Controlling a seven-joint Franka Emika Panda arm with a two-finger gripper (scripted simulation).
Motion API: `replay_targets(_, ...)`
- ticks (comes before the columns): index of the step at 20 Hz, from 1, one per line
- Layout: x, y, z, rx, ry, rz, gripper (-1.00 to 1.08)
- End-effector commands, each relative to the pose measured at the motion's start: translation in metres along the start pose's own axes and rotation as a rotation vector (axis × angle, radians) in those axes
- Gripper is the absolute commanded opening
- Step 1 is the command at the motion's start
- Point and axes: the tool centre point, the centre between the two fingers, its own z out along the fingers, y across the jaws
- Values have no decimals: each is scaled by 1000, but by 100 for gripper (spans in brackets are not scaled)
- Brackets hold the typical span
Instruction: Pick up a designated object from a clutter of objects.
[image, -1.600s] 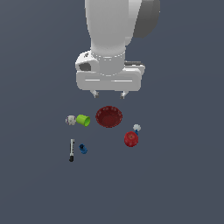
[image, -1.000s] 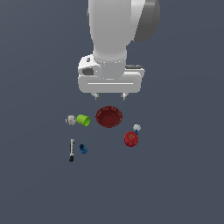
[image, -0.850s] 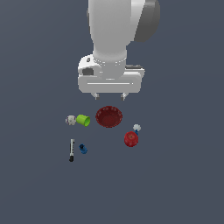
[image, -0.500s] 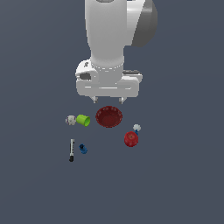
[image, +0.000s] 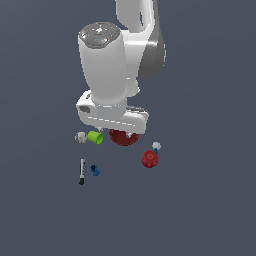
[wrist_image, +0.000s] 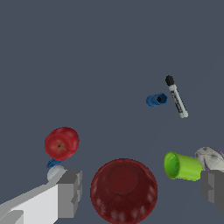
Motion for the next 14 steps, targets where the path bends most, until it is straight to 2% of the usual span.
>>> replay_targets(1, 14, 10, 19, 4, 1, 71, 100)
replay_targets(8, 49, 45, 81, 8, 7, 287, 100)
replay_targets(14, 66, 71, 123, 4, 13, 422, 100)
